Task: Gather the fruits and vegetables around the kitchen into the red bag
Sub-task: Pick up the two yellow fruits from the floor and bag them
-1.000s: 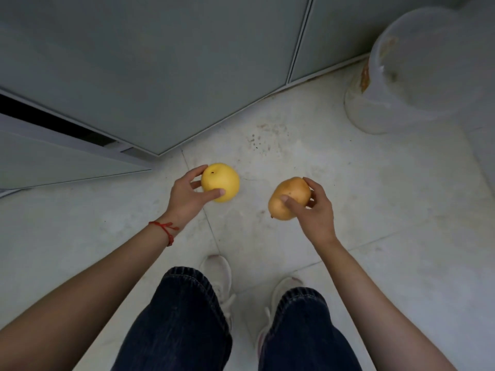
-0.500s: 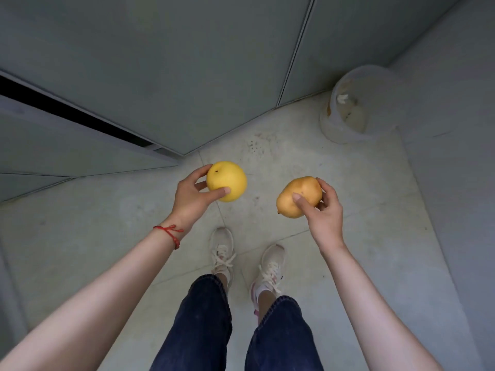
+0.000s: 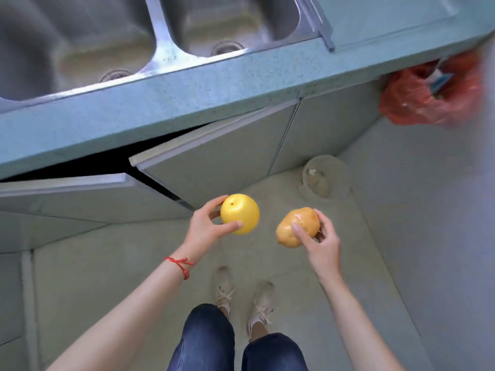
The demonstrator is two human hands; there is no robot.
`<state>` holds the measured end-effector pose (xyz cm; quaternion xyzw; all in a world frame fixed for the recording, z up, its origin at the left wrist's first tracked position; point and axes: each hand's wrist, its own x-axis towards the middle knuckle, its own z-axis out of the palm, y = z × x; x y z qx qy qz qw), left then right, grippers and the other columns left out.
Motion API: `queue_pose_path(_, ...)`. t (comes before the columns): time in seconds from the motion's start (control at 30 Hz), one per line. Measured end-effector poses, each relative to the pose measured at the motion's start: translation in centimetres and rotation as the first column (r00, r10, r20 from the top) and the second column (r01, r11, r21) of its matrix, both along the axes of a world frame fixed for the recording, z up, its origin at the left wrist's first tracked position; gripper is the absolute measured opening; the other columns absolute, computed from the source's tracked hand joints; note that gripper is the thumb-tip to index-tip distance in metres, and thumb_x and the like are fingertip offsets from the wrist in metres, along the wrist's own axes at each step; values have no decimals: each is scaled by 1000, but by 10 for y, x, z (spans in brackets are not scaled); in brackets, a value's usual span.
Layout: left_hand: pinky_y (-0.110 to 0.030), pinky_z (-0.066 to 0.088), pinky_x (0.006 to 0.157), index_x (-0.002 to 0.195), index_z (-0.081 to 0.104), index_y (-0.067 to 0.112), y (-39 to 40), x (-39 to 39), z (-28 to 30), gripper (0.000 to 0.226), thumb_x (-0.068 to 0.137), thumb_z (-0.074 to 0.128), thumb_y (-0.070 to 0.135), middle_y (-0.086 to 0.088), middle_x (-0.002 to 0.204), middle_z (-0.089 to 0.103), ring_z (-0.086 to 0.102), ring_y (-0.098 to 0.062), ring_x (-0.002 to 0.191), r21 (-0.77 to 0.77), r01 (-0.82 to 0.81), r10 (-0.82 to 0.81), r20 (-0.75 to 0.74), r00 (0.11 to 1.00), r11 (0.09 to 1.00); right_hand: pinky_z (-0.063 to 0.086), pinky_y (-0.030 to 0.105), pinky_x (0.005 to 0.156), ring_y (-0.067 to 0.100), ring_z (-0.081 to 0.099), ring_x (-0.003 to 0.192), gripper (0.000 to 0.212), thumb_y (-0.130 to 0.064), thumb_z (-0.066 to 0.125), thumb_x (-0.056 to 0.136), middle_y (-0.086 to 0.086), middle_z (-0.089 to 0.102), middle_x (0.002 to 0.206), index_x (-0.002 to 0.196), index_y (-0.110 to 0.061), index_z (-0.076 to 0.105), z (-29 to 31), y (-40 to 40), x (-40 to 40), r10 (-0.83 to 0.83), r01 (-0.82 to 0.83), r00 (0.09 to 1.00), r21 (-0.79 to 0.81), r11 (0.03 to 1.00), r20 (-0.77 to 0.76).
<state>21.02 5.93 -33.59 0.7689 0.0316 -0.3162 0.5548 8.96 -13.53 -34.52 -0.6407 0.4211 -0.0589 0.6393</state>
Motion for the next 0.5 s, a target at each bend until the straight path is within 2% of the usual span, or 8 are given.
queue_pose_path(0.1, -26, 46, 84, 117, 57, 22, 5, 1, 35, 63, 61, 83, 11, 3, 113, 61, 58, -16, 105, -8, -6, 6, 37, 999, 1000, 47, 4, 68, 1, 58, 97, 57, -15, 77, 72, -5, 58, 113, 121, -28, 50, 39, 6, 4, -17, 18, 998, -17, 1000, 52)
queue_pose_path(0.23, -23, 47, 76, 119, 56, 23, 19, 2, 74, 61, 64, 81, 10, 0, 112, 62, 60, -17, 103, -51, -85, 88, 56, 995, 995, 46, 3, 66, -3, 56, 95, 58, -14, 76, 73, -12, 57, 109, 123, -26, 51, 82, 18, 11, -21, 27, 994, -50, 998, 109)
queue_pose_path(0.4, -28, 49, 79, 120, 57, 25, 45, 4, 109, 62, 65, 80, 10, -3, 113, 63, 60, -18, 104, -114, -189, 199, 91, 976, 975, 51, 13, 75, 9, 59, 104, 56, -15, 77, 73, -9, 59, 116, 120, -30, 51, 116, 36, 27, 20, -5, 983, -85, 996, 181)
queue_pose_path(0.5, -21, 46, 72, 116, 57, 29, 62, 9, 125, 58, 66, 79, 9, 0, 111, 63, 58, -15, 104, -155, -268, 287, 112, 951, 951, 51, 13, 80, 14, 57, 108, 55, -15, 76, 74, -3, 58, 121, 120, -29, 50, 133, 47, 44, 60, -36, 974, -115, 993, 221)
